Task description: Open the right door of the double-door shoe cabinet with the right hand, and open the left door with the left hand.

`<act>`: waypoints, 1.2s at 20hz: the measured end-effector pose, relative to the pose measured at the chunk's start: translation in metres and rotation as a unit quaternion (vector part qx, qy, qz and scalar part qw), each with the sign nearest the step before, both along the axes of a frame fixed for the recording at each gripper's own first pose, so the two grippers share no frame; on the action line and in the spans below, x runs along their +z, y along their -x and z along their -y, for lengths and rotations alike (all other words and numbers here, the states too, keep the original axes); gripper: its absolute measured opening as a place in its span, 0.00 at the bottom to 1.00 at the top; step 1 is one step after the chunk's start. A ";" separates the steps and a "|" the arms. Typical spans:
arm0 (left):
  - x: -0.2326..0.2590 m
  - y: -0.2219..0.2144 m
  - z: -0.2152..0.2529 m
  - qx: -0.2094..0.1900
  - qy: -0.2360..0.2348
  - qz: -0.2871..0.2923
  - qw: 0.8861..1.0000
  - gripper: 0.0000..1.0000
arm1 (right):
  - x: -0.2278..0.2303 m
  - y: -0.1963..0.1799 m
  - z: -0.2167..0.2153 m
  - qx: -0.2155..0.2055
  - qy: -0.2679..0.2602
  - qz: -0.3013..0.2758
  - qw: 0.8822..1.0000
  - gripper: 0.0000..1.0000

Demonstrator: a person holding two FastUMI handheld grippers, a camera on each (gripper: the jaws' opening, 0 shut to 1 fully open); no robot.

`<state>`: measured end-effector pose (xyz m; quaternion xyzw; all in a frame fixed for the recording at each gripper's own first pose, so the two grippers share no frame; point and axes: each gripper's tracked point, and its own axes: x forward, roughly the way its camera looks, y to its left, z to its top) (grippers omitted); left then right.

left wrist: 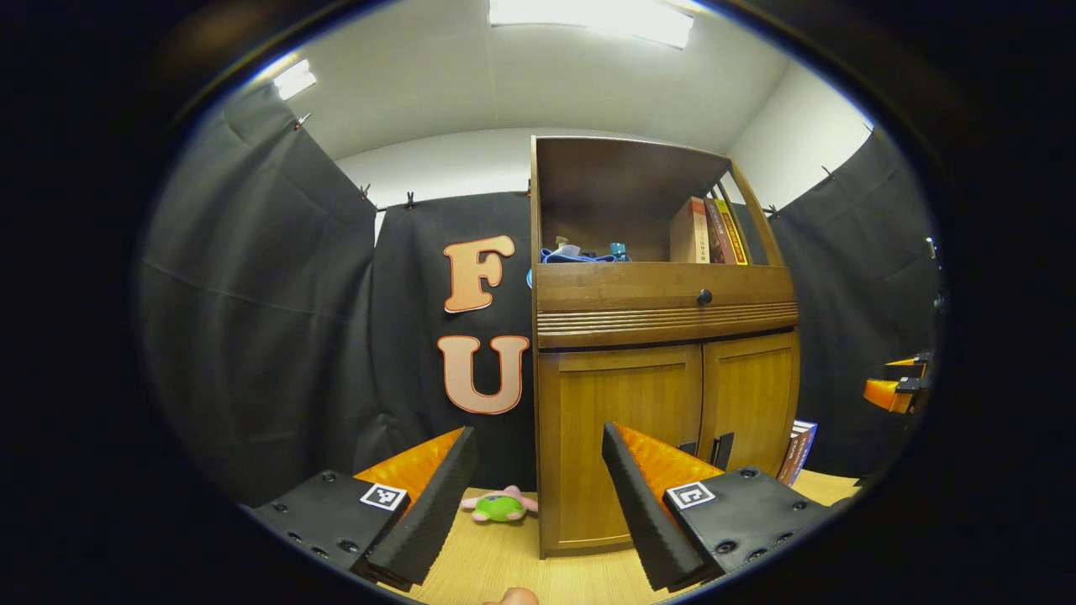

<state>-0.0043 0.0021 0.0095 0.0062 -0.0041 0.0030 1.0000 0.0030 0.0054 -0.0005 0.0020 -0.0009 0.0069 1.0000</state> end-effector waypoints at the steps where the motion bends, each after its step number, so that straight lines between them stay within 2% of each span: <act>1: 0.001 0.002 0.000 0.000 -0.001 0.001 1.000 0.95 | 0.000 -0.002 -0.003 0.003 -0.002 0.000 1.000 1.00; 2: 0.002 0.002 0.002 -0.001 -0.001 0.002 1.000 0.95 | -0.001 -0.003 -0.006 0.007 -0.005 0.000 1.000 0.93; 10: -0.004 0.000 0.004 -0.006 0.002 -0.004 1.000 0.95 | -0.019 -0.028 -0.048 0.037 -0.017 -0.005 0.999 0.93; 16: -0.012 -0.004 -0.007 0.000 0.006 -0.013 1.000 0.98 | -0.055 -0.057 -0.090 0.065 -0.010 -0.030 0.997 0.93; 19: -0.016 -0.006 -0.015 0.008 0.005 -0.015 1.000 0.95 | -0.075 -0.076 -0.108 0.077 -0.018 -0.040 0.996 0.93; 24: -0.021 -0.004 -0.028 0.018 -0.001 -0.016 1.000 0.98 | -0.115 -0.120 -0.133 0.081 -0.015 -0.061 0.995 0.94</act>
